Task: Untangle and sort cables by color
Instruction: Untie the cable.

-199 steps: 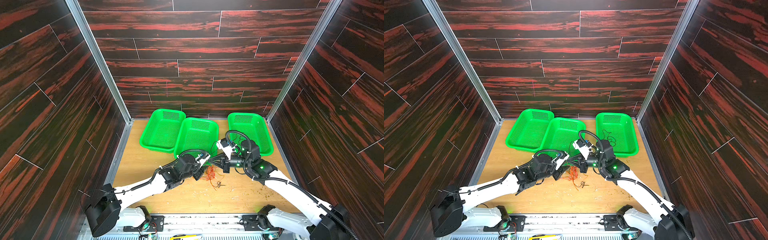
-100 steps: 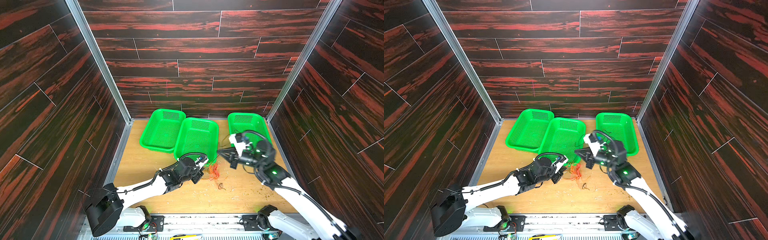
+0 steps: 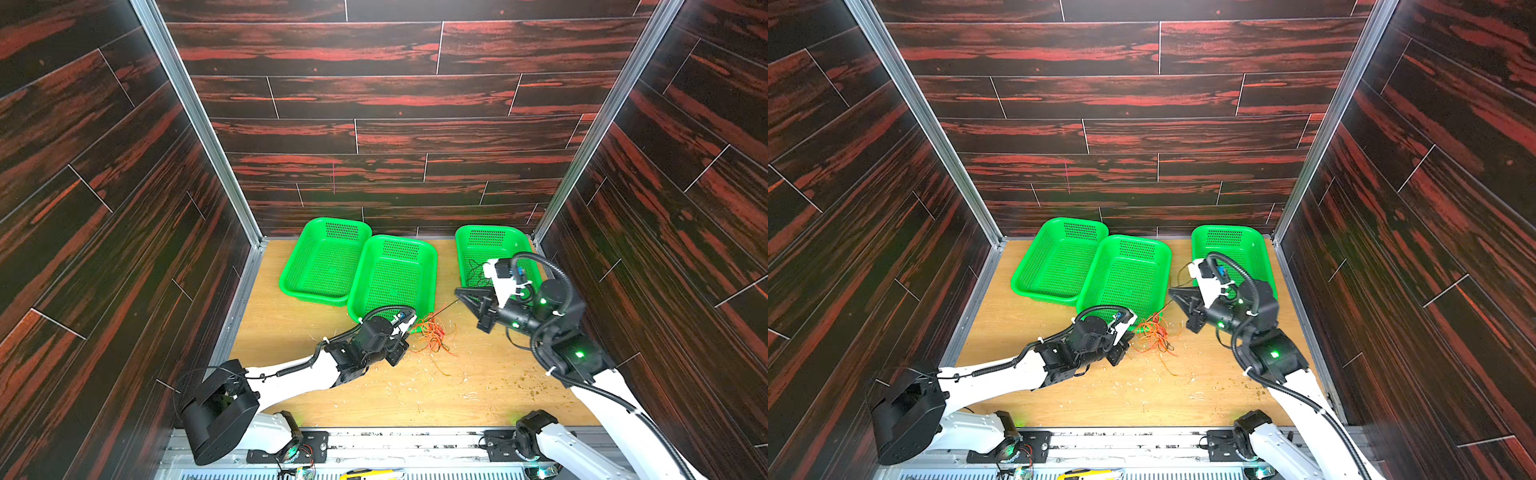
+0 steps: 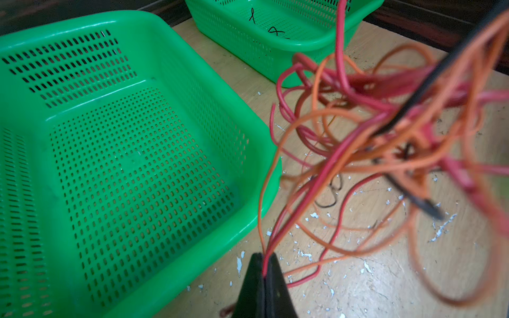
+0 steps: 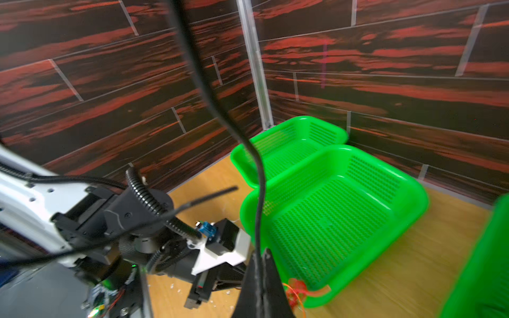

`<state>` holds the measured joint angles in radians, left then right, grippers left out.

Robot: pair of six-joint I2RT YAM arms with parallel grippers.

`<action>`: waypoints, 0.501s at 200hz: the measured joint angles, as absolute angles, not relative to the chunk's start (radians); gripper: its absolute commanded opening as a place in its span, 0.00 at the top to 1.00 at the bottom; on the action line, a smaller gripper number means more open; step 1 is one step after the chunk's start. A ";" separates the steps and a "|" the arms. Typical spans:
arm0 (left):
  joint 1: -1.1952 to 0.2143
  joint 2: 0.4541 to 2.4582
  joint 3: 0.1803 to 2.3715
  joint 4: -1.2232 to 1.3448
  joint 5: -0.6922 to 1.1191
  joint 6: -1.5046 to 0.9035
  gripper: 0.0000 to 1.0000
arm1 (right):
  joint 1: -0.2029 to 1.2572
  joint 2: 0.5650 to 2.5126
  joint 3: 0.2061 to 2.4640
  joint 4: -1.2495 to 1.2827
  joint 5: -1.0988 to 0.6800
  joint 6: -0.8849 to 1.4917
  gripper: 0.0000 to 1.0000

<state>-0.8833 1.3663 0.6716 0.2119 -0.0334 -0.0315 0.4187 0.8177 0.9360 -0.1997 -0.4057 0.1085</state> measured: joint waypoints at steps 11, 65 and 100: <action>-0.883 1.366 0.670 0.213 -0.033 -0.035 1.00 | 0.402 0.809 0.945 -0.231 -0.398 0.097 1.00; -0.884 1.366 0.656 0.186 -0.039 -0.053 1.00 | 0.322 0.786 0.981 -0.342 -0.311 0.073 1.00; -0.884 1.362 0.645 0.176 -0.024 -0.052 1.00 | 0.297 0.803 1.019 -0.369 -0.396 0.062 1.00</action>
<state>-0.8837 1.3621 0.6449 0.1761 -0.0242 -0.0525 0.2966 0.8032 1.0191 -0.3695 -0.3962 0.0616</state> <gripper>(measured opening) 0.063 0.047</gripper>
